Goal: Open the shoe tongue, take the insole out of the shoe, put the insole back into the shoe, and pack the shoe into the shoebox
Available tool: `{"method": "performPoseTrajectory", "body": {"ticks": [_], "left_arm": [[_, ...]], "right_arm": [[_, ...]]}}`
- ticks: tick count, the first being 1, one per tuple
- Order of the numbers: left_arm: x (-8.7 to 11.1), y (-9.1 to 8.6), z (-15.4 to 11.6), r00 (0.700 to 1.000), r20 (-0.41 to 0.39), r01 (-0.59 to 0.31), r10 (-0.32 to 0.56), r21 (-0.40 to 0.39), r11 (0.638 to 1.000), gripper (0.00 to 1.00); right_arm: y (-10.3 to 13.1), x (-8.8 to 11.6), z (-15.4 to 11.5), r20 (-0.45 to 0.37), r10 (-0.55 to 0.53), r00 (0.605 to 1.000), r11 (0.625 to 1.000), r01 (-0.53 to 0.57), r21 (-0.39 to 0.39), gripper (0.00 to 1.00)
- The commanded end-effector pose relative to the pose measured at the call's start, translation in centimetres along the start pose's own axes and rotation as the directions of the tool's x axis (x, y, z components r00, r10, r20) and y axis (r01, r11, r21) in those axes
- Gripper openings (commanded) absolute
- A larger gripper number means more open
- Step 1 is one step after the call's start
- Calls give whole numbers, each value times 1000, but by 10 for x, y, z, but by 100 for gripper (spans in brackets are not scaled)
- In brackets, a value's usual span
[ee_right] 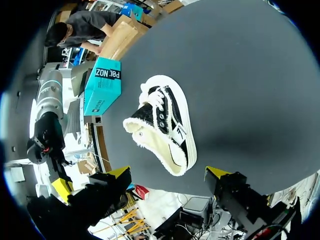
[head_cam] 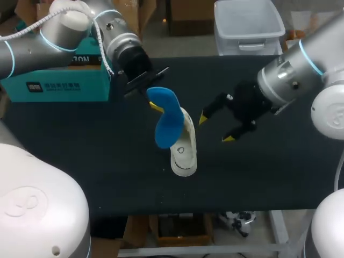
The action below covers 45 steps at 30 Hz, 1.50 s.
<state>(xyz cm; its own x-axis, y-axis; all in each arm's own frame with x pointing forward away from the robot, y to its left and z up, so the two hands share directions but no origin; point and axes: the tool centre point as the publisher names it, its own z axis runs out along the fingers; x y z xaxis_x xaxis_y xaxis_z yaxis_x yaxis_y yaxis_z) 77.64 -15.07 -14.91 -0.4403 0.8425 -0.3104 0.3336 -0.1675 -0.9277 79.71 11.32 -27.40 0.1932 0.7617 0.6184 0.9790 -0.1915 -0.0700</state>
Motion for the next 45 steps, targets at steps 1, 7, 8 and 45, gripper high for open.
{"method": "performPoseTrajectory", "body": {"ticks": [1, 7, 8, 45], "left_arm": [[-2, 10, -8, 1000, -30, 0, 1, 28, 1000, 0], [2, 8, -10, 999, -32, -19, 20, 24, 1000, 0], [2, 7, -9, 999, -35, -23, 23, 22, 1000, 0], [13, 20, 41, 926, -250, -338, 282, -223, 914, 0]], "right_arm": [[4, 3, -2, 7, -1, 1000, 998, 1, 67, 100], [0, 10, -10, -81, 92, 993, 994, -87, 61, 100], [-3, 12, -10, -78, 116, 990, 991, -110, 75, 100], [-38, 25, 23, -209, 620, 756, 764, -522, 379, 100]]}}
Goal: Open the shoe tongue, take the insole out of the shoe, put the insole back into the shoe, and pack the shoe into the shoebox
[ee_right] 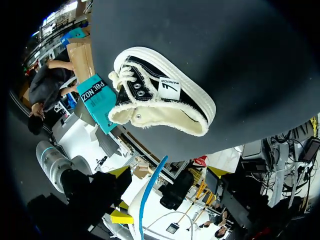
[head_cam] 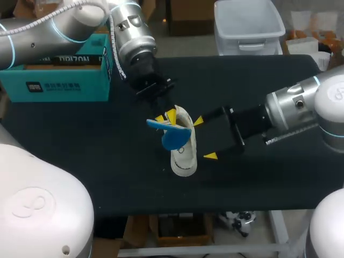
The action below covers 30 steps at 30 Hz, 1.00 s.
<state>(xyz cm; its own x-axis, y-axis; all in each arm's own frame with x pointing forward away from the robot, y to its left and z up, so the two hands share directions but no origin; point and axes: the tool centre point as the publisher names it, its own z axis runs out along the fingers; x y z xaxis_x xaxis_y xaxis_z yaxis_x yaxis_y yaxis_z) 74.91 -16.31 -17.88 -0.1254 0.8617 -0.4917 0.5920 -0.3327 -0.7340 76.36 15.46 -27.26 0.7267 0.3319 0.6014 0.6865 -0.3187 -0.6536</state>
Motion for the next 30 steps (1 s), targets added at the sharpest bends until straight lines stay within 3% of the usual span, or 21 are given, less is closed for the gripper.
{"method": "performPoseTrajectory", "body": {"ticks": [1, 14, 17, 19, 21, 24, 30], "left_arm": [[1, -2, 7, 1000, -20, -23, 22, -63, 998, 0], [5, 21, 15, 993, -93, -96, 77, -214, 972, 0], [6, 21, 16, 990, -102, -119, 97, -233, 965, 0], [7, 21, 17, 988, -109, -132, 108, -237, 962, 0], [8, 21, 18, 987, -113, -139, 115, -238, 961, 0], [8, 21, 22, 985, -123, -152, 124, -250, 956, 0], [9, 25, 29, 982, -134, -165, 134, -252, 954, 0]], "right_arm": [[2, 2, 0, 2, 28, 1000, 999, -29, 24, 100], [15, 6, 8, -29, 115, 993, 989, -111, 101, 100], [18, 6, 11, -40, 131, 991, 985, -126, 117, 80], [20, 4, 13, -44, 146, 988, 982, -139, 127, 78], [21, 3, 15, -39, 155, 987, 981, -149, 126, 66], [22, 2, 17, -52, 154, 987, 981, -147, 128, 57], [20, -1, 21, -61, 161, 985, 979, -152, 136, 62]]}}
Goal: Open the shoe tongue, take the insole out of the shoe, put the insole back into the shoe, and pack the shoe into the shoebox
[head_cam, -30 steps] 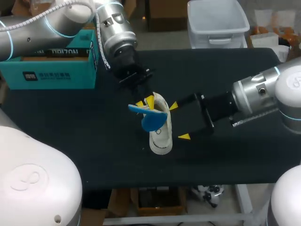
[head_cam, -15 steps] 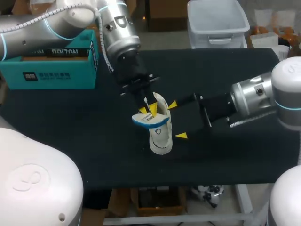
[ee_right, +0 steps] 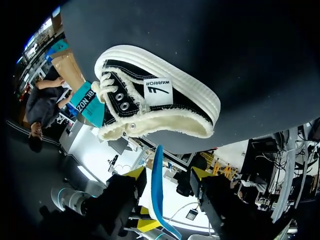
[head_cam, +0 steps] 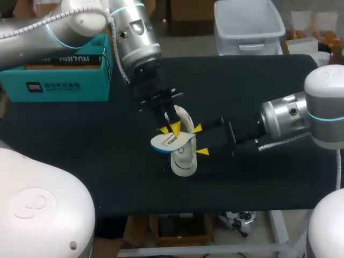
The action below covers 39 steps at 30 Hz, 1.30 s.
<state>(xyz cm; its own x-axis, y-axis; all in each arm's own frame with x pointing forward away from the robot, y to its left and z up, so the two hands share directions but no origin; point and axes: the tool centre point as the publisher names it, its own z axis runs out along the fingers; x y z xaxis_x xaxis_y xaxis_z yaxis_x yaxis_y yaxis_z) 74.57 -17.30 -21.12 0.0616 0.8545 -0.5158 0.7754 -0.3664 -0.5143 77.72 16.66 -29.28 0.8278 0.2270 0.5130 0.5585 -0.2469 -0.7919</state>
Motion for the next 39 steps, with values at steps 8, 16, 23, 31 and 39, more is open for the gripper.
{"method": "performPoseTrajectory", "body": {"ticks": [8, 16, 23, 31, 39], "left_arm": [[0, 4, 21, 999, -14, -30, 29, -40, 999, 0], [-1, 7, 24, 1000, -6, -24, 24, -54, 998, 0], [0, 11, 26, 1000, 1, -16, 16, -59, 998, 0], [4, 12, 27, 1000, 8, -21, 21, -55, 998, 0], [6, 13, 22, 1000, -1, 27, -27, -49, 998, 20]], "right_arm": [[0, -8, 9, -10, 11, 1000, 1000, -11, 17, 49], [-1, -11, 15, -5, 18, 1000, 999, -18, 34, 34], [-3, -12, 16, -5, 21, 1000, 999, -21, 36, 22], [-3, -10, 15, -6, 18, 1000, 999, -18, 28, 0], [-2, -8, 17, -15, -15, 1000, 999, 15, 35, 0]]}}
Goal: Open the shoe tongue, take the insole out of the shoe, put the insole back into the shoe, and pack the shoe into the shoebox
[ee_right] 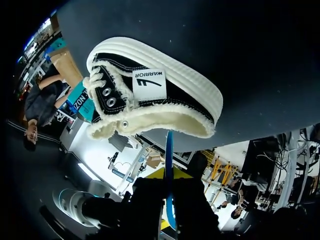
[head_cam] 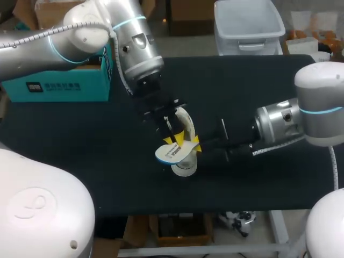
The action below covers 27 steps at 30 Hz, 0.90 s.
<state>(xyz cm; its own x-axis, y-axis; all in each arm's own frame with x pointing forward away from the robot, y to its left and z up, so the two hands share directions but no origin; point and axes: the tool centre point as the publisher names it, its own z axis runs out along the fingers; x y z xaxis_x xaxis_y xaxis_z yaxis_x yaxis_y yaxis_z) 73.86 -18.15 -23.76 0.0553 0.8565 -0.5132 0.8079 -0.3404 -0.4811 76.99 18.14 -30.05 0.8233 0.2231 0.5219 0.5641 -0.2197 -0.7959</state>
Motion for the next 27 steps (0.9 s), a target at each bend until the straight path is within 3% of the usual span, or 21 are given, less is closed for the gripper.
{"method": "performPoseTrajectory", "body": {"ticks": [1, 2, 3, 6, 15, 27], "left_arm": [[0, 2, -5, 1000, -2, 27, -27, 4, 1000, 35], [2, 3, -9, 999, 5, 40, -40, 5, 999, 50], [4, 4, -15, 999, 15, 49, -49, 13, 999, 76], [10, 8, -27, 996, 33, 79, -79, 12, 997, 98], [30, 40, -58, 971, 78, 224, -225, 23, 974, 100], [48, 78, -81, 925, 30, 374, -378, 91, 923, 100]], "right_arm": [[0, -1, 0, -10, -9, 1000, 1000, 9, 8, 0], [-1, -1, 0, -14, -14, 1000, 1000, 14, 9, 0], [-1, -2, -1, -16, -18, 1000, 1000, 18, 9, 0], [-1, -3, -1, -22, -25, 999, 1000, 25, 12, 0], [0, -5, -2, -23, -59, 998, 998, 60, 34, 0], [-1, -12, -3, -22, -98, 995, 995, 99, 29, 0]]}}
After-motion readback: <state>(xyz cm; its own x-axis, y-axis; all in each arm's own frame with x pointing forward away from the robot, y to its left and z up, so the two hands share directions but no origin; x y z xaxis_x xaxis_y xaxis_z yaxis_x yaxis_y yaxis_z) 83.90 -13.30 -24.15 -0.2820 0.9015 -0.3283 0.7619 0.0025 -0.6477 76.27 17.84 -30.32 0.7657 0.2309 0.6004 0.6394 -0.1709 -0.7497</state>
